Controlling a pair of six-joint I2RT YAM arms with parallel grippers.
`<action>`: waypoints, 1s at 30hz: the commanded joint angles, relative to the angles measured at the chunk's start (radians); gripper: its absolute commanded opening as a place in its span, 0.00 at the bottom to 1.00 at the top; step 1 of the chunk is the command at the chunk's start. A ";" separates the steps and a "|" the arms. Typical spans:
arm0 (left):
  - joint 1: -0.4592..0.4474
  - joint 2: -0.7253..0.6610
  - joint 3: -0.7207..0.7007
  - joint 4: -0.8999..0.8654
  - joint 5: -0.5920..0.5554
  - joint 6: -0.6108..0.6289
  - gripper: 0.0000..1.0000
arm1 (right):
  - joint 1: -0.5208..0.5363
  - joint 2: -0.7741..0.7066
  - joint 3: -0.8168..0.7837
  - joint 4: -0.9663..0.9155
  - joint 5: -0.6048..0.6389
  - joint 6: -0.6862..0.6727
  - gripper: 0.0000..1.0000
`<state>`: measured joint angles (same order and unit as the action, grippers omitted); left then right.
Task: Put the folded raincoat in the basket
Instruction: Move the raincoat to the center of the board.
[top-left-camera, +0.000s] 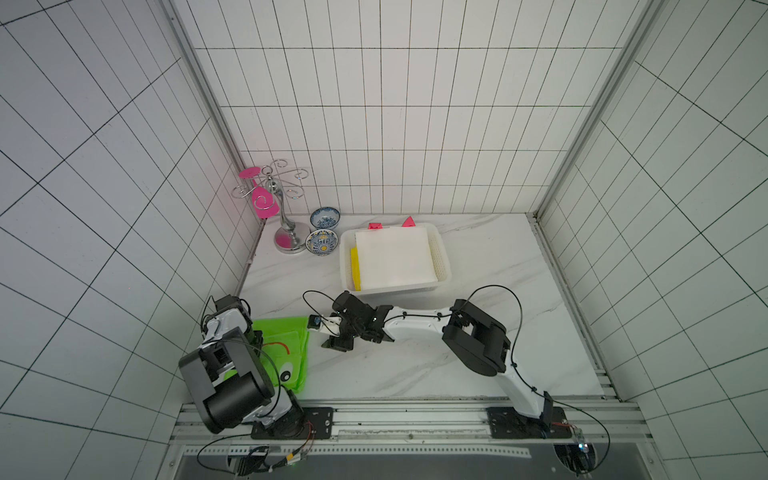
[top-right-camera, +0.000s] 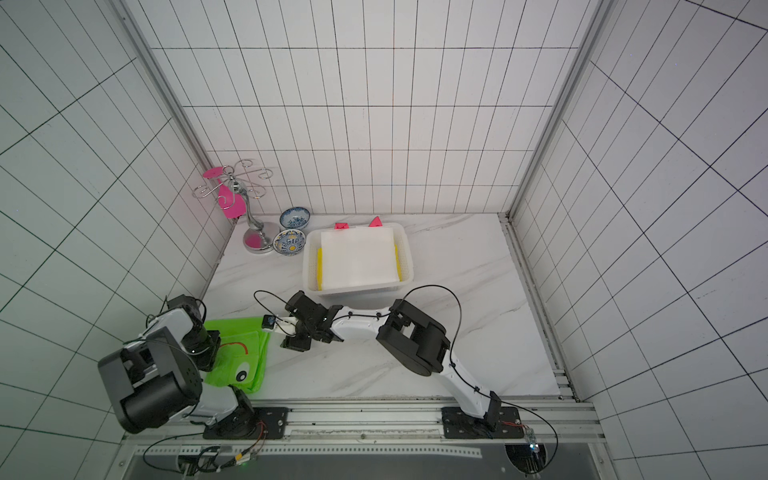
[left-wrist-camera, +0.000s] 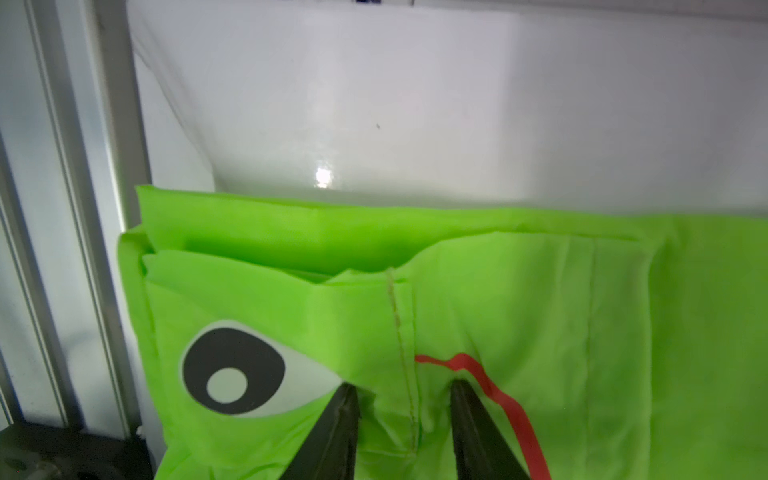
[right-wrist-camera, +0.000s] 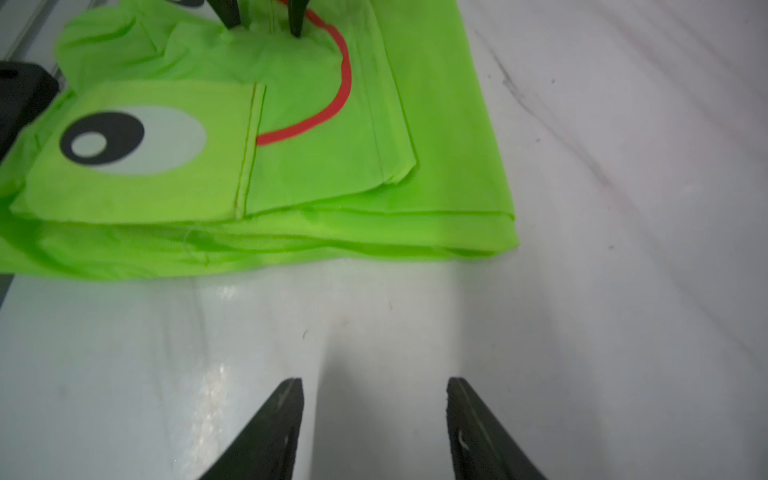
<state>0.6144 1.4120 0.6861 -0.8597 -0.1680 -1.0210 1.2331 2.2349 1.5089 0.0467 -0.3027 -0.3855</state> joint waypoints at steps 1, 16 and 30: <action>-0.064 0.012 -0.108 0.068 0.195 -0.001 0.39 | -0.013 -0.113 -0.152 0.066 0.006 0.026 0.59; -0.747 -0.323 -0.163 -0.069 0.215 -0.421 0.45 | -0.031 -0.626 -0.751 0.155 0.126 0.052 0.58; -0.732 -0.363 0.100 -0.314 -0.050 -0.245 0.53 | -0.016 -0.635 -0.771 0.210 0.145 -0.196 0.61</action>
<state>-0.1696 1.0729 0.7586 -1.1137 -0.1299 -1.3342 1.2175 1.5646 0.6739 0.2581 -0.1764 -0.5190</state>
